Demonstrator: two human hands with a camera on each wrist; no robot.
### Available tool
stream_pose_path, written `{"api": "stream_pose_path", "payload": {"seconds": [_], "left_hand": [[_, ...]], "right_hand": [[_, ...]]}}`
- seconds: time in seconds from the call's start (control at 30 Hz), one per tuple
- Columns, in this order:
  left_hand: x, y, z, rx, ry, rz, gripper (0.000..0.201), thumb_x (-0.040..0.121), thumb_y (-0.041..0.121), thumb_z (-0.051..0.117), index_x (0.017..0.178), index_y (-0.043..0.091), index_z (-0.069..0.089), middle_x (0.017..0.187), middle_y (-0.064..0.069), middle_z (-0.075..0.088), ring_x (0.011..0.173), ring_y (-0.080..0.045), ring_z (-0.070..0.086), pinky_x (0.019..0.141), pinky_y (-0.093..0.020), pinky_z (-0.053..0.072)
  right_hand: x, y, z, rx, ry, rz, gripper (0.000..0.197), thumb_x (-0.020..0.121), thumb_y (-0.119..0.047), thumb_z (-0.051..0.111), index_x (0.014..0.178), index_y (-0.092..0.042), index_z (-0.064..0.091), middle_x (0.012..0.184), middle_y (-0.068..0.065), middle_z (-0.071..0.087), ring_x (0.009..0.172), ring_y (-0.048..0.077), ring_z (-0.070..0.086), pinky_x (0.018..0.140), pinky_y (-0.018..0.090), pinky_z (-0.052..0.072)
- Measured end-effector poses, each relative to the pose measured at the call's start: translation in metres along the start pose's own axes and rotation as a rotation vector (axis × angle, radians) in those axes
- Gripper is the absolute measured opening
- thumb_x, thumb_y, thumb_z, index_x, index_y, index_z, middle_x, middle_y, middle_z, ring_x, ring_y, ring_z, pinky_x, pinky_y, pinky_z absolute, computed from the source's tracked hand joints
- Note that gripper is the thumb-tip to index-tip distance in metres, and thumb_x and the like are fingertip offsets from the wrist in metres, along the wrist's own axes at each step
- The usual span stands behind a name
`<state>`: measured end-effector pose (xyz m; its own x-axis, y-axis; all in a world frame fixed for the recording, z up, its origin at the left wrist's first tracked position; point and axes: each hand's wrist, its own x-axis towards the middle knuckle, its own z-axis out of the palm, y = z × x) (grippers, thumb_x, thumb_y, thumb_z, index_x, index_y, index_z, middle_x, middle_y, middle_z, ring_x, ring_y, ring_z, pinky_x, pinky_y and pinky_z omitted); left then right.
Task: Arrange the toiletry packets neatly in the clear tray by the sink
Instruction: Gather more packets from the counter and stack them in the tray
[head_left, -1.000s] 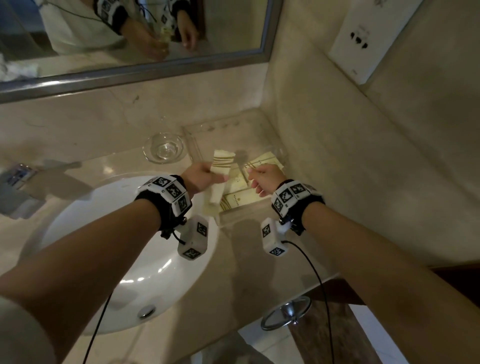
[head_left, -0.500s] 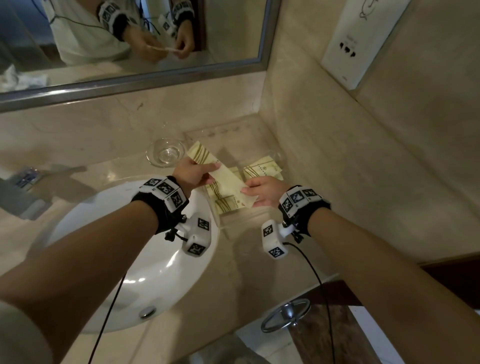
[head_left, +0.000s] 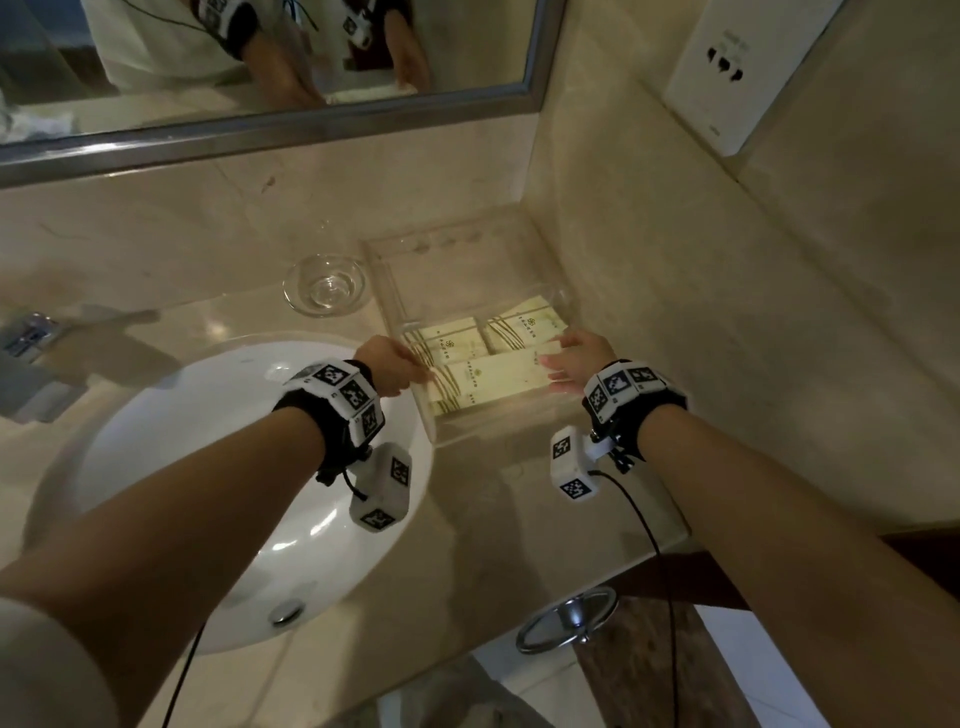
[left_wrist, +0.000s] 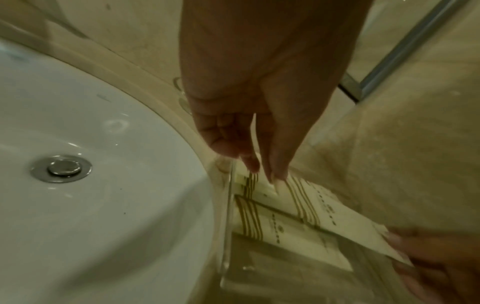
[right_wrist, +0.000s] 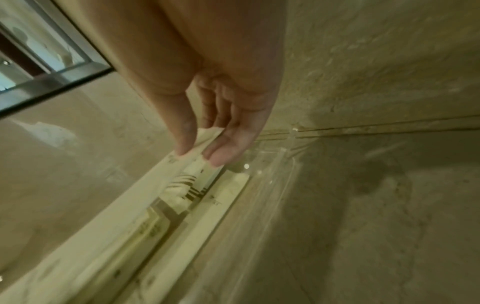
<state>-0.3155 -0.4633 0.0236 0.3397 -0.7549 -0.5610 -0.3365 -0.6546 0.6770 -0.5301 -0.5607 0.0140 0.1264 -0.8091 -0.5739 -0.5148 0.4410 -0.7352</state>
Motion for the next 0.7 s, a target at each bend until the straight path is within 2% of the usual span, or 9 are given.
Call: {"api": "stream_pose_path", "payload": {"seconds": [0.1,0.17,0.2,0.27,0.37,0.47,0.63,0.7], "left_hand": [[0.004,0.000,0.011,0.216,0.009,0.015,0.029,0.079,0.016,0.071,0.100,-0.003,0.068,0.097,-0.017,0.067,0.093,-0.029,0.062,0.077,-0.030,0.046],[0.006,0.001,0.017,0.321,0.037,0.007,0.034,0.080,0.021,0.070,0.106,-0.001,0.066,0.111,-0.017,0.066,0.106,-0.031,0.061,0.088,-0.034,0.048],[0.010,0.000,0.020,0.367,0.059,-0.004,0.038,0.080,0.025,0.069,0.109,0.001,0.064,0.114,-0.016,0.065,0.108,-0.032,0.060,0.092,-0.036,0.049],[0.015,0.000,0.023,0.457,0.113,-0.030,0.049,0.081,0.031,0.067,0.120,0.002,0.057,0.122,-0.016,0.057,0.115,-0.032,0.054,0.099,-0.041,0.046],[0.020,0.001,0.030,0.608,0.209,-0.046,0.051,0.087,0.030,0.060,0.128,0.003,0.047,0.131,-0.014,0.042,0.125,-0.033,0.039,0.105,-0.043,0.038],[0.029,-0.007,0.037,0.770,0.191,-0.041,0.044,0.089,0.030,0.055,0.127,0.009,0.051,0.131,-0.011,0.044,0.124,-0.030,0.036,0.101,-0.041,0.034],[0.032,-0.017,0.040,0.829,0.173,-0.032,0.041,0.088,0.038,0.054,0.122,0.014,0.057,0.128,-0.009,0.047,0.122,-0.029,0.039,0.100,-0.041,0.032],[0.032,-0.018,0.038,0.817,0.175,-0.004,0.038,0.087,0.036,0.055,0.119,0.016,0.057,0.126,-0.009,0.049,0.120,-0.029,0.041,0.099,-0.042,0.033]], "right_hand": [[0.012,0.004,0.005,-0.153,0.077,0.001,0.028,0.084,-0.005,0.066,0.106,-0.007,0.049,0.103,0.014,0.056,0.063,0.018,0.055,0.071,0.035,0.056],[0.017,0.004,0.010,-0.307,0.084,0.022,0.043,0.082,-0.012,0.070,0.119,0.002,0.051,0.114,0.018,0.060,0.084,0.027,0.063,0.089,0.045,0.054],[0.020,0.005,0.012,-0.364,0.086,0.031,0.048,0.082,-0.014,0.071,0.122,0.004,0.050,0.119,0.021,0.060,0.097,0.030,0.064,0.093,0.045,0.052],[0.022,0.006,0.015,-0.423,0.096,0.036,0.050,0.082,-0.016,0.070,0.123,0.006,0.051,0.124,0.023,0.059,0.111,0.035,0.061,0.096,0.045,0.050],[0.029,0.010,0.018,-0.478,0.122,0.033,0.043,0.084,-0.017,0.068,0.118,0.007,0.056,0.120,0.022,0.061,0.108,0.035,0.062,0.096,0.043,0.050],[0.032,0.012,0.020,-0.531,0.130,0.015,0.040,0.086,-0.016,0.065,0.116,0.008,0.057,0.119,0.020,0.063,0.107,0.034,0.062,0.095,0.040,0.051],[0.035,0.018,0.025,-0.609,0.145,-0.022,0.034,0.088,-0.013,0.061,0.117,0.006,0.060,0.121,0.020,0.062,0.112,0.032,0.060,0.092,0.035,0.049],[0.036,0.018,0.027,-0.609,0.183,-0.039,0.031,0.089,-0.009,0.058,0.117,0.007,0.060,0.123,0.020,0.061,0.114,0.032,0.059,0.094,0.036,0.048]]}}
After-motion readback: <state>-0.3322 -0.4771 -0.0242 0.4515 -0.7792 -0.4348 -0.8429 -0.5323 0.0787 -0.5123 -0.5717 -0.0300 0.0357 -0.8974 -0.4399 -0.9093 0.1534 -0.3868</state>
